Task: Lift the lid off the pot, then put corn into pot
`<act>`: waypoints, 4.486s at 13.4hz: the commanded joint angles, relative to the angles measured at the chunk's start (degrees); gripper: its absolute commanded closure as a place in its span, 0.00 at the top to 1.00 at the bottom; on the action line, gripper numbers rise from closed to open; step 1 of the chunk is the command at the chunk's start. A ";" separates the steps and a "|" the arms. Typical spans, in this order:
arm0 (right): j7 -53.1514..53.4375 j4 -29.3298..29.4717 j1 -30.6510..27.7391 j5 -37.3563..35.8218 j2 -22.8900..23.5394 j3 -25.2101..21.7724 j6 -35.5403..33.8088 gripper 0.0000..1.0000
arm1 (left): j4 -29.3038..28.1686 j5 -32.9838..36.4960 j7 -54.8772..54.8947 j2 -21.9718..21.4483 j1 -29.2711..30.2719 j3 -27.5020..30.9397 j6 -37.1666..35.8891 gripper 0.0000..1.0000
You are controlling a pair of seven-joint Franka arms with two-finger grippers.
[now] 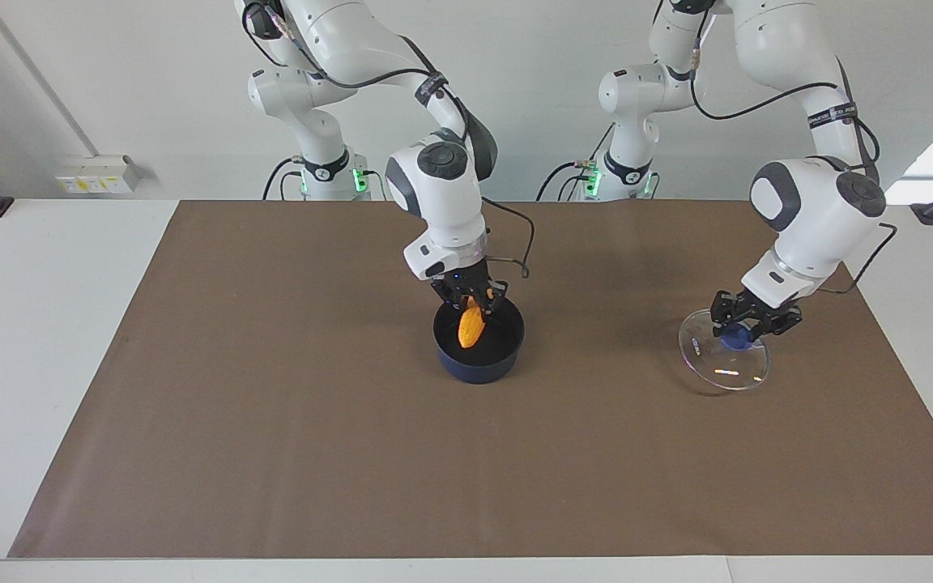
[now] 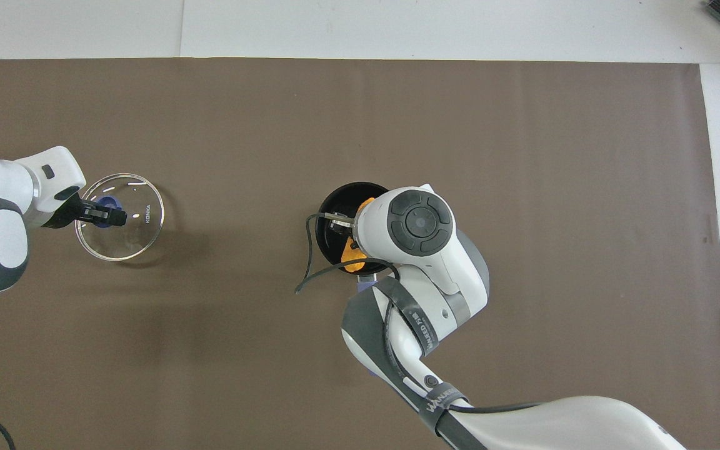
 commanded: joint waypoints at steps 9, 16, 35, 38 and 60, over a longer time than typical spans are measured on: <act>-0.02 0.38 -0.13 -0.52 1.42 0.08 5.76 0.01 | -3.44 -1.21 0.00 -0.85 -0.52 0.21 2.88 0.00; -3.09 0.82 -0.65 -0.87 2.12 0.00 8.22 0.78 | -3.18 -1.12 -0.45 -0.85 -1.84 0.29 2.70 0.52; -33.68 1.00 -23.68 -0.87 -24.76 -1.23 -23.94 1.00 | 32.48 7.75 -0.89 -9.02 -3.42 -0.23 -39.01 1.00; -35.34 3.62 -23.77 -1.22 -26.35 -2.02 -29.90 1.00 | 34.17 6.96 -0.97 -9.46 -3.51 -0.06 -44.39 1.00; -56.54 9.43 -23.50 -1.22 -27.58 -14.24 -41.00 1.00 | 36.64 5.91 -3.52 -12.36 -15.73 10.93 -48.18 1.00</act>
